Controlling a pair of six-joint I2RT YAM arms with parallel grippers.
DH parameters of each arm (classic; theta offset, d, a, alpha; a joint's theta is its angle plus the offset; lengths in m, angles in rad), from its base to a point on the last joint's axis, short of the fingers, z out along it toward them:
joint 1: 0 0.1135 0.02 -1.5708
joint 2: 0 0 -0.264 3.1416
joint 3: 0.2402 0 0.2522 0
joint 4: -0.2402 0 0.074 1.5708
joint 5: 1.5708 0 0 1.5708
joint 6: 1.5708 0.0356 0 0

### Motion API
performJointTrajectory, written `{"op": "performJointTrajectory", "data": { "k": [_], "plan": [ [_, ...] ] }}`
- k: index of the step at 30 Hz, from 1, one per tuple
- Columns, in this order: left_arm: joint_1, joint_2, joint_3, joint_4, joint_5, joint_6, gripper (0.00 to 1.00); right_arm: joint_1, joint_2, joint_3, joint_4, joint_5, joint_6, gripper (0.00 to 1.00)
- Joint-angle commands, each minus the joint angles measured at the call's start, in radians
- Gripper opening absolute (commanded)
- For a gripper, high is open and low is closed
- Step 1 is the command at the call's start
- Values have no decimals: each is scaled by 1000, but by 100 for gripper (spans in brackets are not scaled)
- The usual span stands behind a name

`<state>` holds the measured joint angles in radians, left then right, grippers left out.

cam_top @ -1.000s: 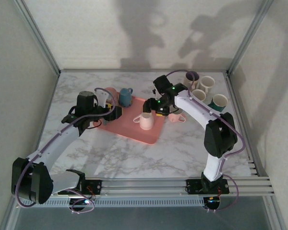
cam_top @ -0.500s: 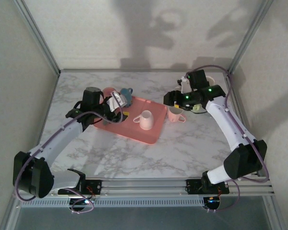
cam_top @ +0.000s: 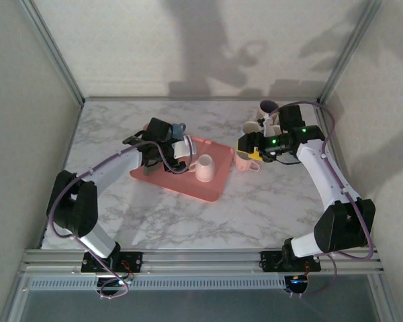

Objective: Turn the mug right side up

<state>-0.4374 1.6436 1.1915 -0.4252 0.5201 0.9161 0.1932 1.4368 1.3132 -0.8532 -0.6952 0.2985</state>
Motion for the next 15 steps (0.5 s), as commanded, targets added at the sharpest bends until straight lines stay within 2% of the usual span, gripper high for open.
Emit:
{"op": "performJointTrajectory", "data": {
  "k": [1,5,15],
  "plan": [
    [-15,51,66,-50,-76,17,60,-15,-6,-11,9,-54,-19,73],
    [-31,98,94,-72,-129,55,58,-41,-5,-18,-6,-62,-30,72],
    [-63,194,168,-104,-138,33,51,-93,-18,-24,5,-85,-22,72]
  ]
}}
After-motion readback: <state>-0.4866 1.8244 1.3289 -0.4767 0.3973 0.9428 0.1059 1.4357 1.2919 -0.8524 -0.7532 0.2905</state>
